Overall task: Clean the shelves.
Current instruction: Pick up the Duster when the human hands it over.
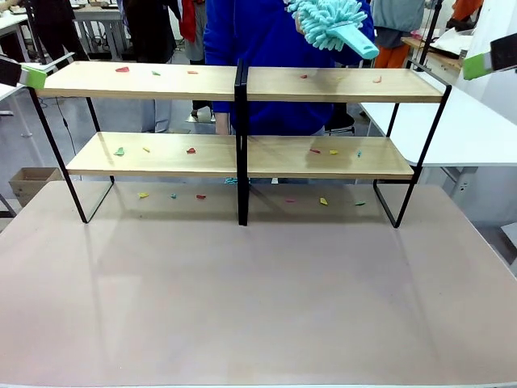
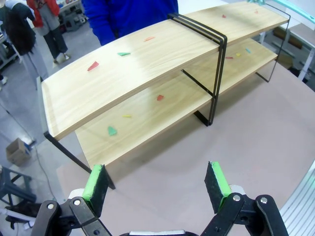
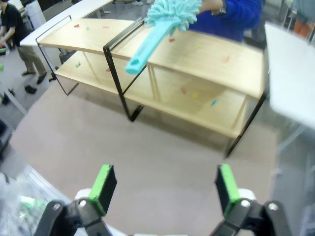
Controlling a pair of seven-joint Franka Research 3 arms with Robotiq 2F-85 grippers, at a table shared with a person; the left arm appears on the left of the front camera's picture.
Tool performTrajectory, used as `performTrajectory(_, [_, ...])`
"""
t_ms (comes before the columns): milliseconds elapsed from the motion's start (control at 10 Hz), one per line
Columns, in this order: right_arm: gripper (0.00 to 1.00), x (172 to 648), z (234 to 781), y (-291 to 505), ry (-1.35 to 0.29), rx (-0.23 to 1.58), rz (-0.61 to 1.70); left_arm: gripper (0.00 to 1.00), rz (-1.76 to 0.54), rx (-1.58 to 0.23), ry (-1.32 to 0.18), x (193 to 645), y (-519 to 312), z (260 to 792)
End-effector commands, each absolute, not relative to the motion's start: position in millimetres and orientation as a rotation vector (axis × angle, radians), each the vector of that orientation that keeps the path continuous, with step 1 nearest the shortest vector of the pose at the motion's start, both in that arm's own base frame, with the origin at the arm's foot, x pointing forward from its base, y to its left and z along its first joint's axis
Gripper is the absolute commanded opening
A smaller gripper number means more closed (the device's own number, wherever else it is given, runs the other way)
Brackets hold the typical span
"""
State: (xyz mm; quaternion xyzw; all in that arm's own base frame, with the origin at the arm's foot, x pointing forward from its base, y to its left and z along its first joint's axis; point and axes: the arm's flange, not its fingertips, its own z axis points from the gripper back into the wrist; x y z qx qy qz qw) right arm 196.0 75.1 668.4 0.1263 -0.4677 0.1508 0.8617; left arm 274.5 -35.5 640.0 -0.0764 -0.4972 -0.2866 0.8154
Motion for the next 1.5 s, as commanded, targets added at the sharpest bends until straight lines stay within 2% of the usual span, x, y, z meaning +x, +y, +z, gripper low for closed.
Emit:
performTrajectory(0, [1.00, 248.4, 683.1, 62.3, -0.775, 0.692, 0.058, 1.00, -0.614, -0.161, -1.061, 273.8, -35.4, 640.2])
performTrajectory(100, [1.00, 277.0, 691.0, 57.7, -0.631, 0.955, -0.235, 1.00, -0.614, -0.161, -1.061, 273.8, -35.4, 640.2])
performTrajectory(200, [1.00, 300.7, 690.9, 54.2, -0.531, 1.148, -0.346, 1.00, -0.614, -0.161, -1.061, 273.8, -35.4, 640.2])
performTrajectory(300, [1.00, 314.2, 688.3, 48.3, -0.594, 1.325, -0.314, 1.00, -0.614, -0.161, -1.061, 273.8, -35.4, 640.2])
performTrajectory(400, [1.00, 315.8, 685.3, 67.4, -0.666, 0.922, -0.266, 1.00, -0.614, -0.161, -1.061, 273.8, -35.4, 640.2])
performTrajectory(500, [1.00, 301.0, 676.6, 42.0, -0.738, 0.828, 0.005, 1.00, -0.614, -0.161, -1.061, 273.8, -35.4, 640.2])
performTrajectory(700, [1.00, 341.1, 673.6, 49.5, -0.635, 0.966, -0.139, 1.00, -0.614, -0.161, -1.061, 273.8, -35.4, 640.2])
performTrajectory(800, [1.00, 378.8, 667.9, 50.4, -0.527, 1.105, -0.182, 1.00, -0.614, -0.161, -1.061, 273.8, -35.4, 640.2])
performTrajectory(1100, [1.00, 467.0, 646.6, 67.9, -0.427, 1.204, -0.222, 1.00, -0.614, -0.161, -1.061, 273.8, -35.4, 640.2])
performTrajectory(1400, [1.00, 495.7, 637.0, 82.0, -0.414, 1.268, -0.172, 1.00, -0.614, -0.161, -1.061, 273.8, -35.4, 640.2])
